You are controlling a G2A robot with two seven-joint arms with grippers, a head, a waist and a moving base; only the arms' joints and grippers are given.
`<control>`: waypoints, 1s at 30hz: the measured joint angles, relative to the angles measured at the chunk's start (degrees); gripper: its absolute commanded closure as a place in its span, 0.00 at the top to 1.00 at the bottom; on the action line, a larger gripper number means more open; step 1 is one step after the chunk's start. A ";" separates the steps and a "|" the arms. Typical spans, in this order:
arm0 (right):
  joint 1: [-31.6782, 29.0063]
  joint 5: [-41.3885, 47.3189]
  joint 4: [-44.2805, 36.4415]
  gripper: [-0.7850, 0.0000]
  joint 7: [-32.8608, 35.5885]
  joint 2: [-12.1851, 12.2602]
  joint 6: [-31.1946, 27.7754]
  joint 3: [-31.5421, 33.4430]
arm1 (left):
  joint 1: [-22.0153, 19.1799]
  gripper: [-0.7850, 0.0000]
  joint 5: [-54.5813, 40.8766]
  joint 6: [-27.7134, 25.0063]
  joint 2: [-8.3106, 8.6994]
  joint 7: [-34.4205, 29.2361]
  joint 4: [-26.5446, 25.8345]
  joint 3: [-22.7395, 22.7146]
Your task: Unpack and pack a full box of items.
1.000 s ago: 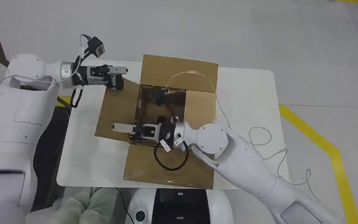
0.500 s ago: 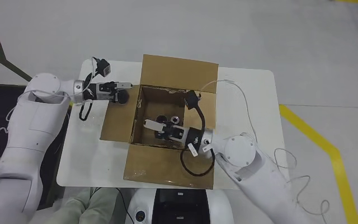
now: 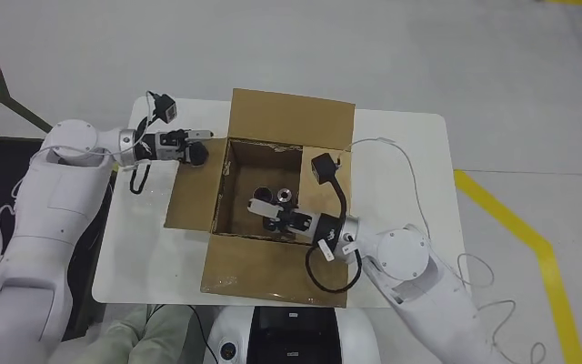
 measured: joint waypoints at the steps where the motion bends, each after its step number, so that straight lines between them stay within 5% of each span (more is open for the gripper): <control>1: -0.21 0.00 -0.10 1.00 -0.06 0.06 -0.06 0.20 | 0.08 1.00 0.90 0.08 0.07 0.26 -0.27 -0.01; 9: -1.63 -0.54 -1.16 1.00 -0.09 0.48 -0.16 1.46 | 0.79 1.00 4.83 1.12 0.19 2.39 -1.02 0.30; 18: -2.48 -2.75 -3.00 1.00 -1.60 0.69 -1.17 1.36 | 1.91 1.00 1.37 0.75 1.29 1.14 -3.82 -4.63; 30: -5.15 -3.68 -5.12 1.00 -2.49 1.38 -0.79 3.98 | 4.47 1.00 -2.23 3.02 2.72 0.15 -16.64 -10.79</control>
